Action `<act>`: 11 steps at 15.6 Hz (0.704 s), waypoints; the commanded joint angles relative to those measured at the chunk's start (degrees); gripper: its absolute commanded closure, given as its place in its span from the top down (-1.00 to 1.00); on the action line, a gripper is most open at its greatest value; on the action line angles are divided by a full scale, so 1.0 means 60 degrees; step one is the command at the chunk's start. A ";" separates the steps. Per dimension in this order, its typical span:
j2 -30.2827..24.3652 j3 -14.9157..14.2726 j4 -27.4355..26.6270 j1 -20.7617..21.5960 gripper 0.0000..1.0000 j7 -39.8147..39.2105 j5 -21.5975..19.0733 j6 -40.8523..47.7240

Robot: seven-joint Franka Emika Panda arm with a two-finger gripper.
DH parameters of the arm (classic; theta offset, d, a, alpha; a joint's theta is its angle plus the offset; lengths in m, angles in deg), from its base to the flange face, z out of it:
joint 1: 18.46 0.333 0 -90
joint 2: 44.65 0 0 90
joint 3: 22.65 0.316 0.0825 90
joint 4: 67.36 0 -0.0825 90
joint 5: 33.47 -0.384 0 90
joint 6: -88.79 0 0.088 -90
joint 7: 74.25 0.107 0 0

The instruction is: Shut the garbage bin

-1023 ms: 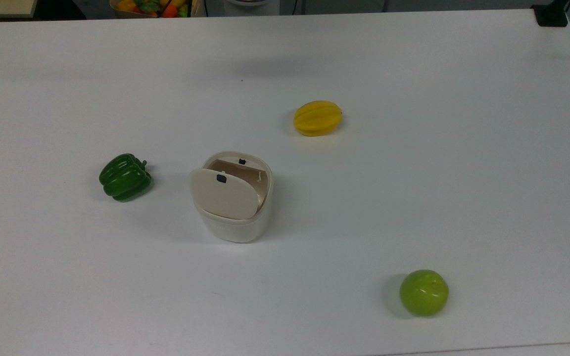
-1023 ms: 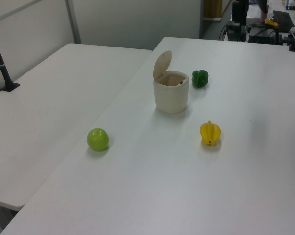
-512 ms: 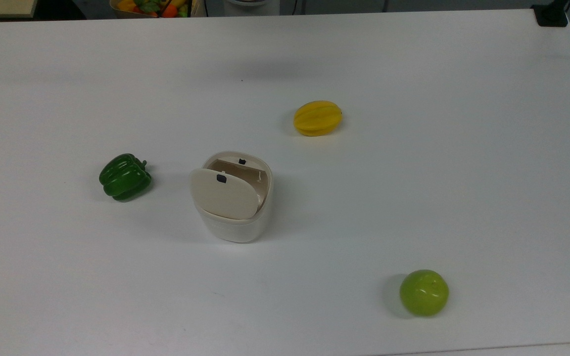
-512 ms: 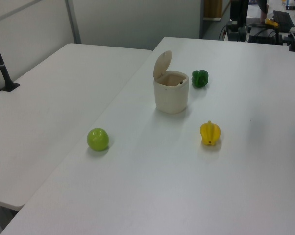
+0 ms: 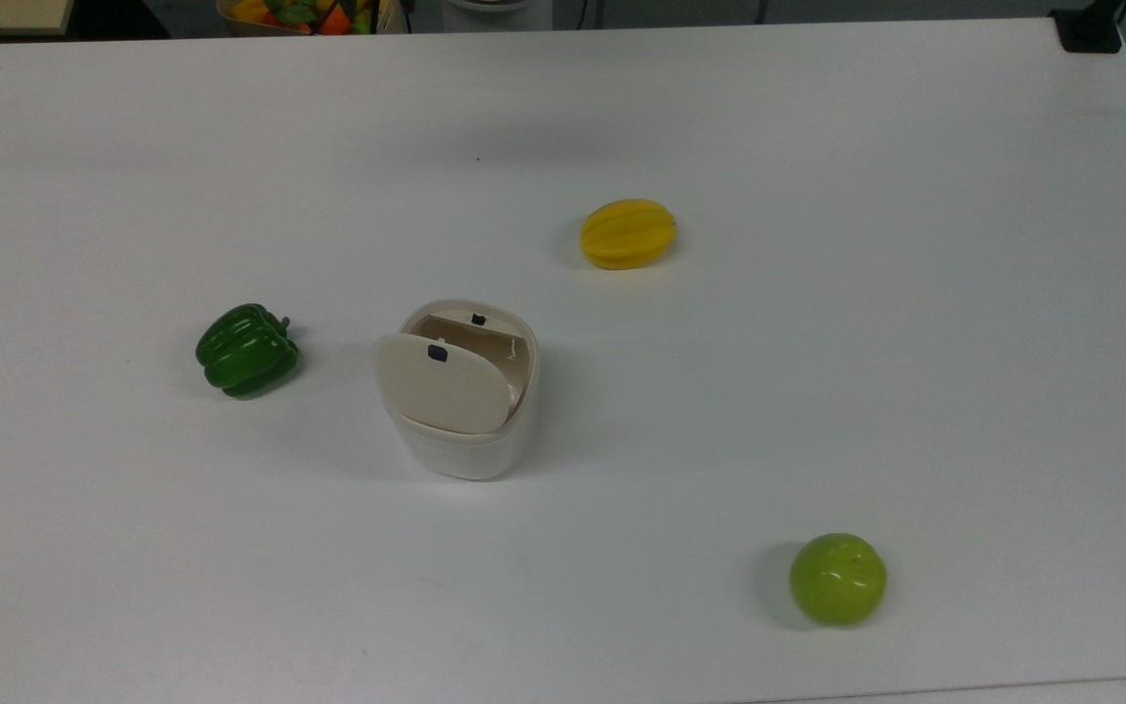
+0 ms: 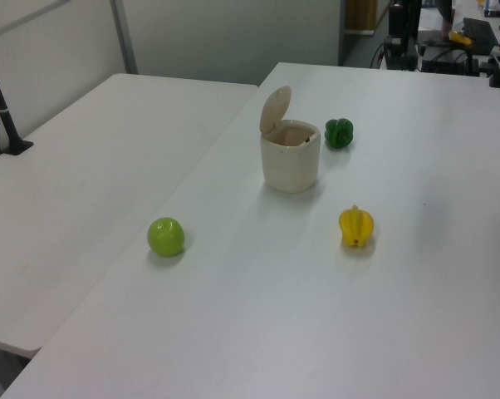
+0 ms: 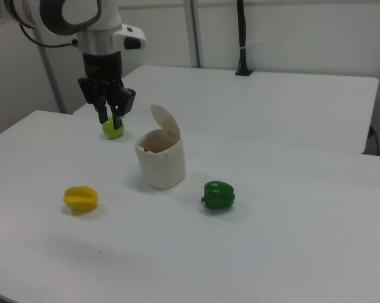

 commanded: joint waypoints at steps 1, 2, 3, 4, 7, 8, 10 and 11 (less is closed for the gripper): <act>0.0003 -0.0090 -0.0056 0.0043 -0.33 -0.0202 -0.0163 -0.0316; 0.0003 -0.0090 -0.0056 0.0043 -0.41 -0.0202 -0.0163 -0.0359; 0.0003 -0.0090 -0.0071 0.0057 -0.46 -0.0202 -0.0134 -0.0476; 0.0017 -0.0090 -0.0086 0.0057 -0.51 -0.0202 -0.0134 -0.0607; 0.0193 -0.0090 -0.0056 0.0057 -0.64 -0.0216 -0.0133 -0.1003; 0.0208 -0.0090 -0.0071 0.0057 -0.72 -0.0216 -0.0133 -0.1178; 0.0222 -0.0090 -0.0100 0.0043 -0.83 -0.0216 -0.0134 -0.1399; 0.0338 -0.0090 -0.0071 0.0043 -0.86 -0.0202 -0.0133 -0.1472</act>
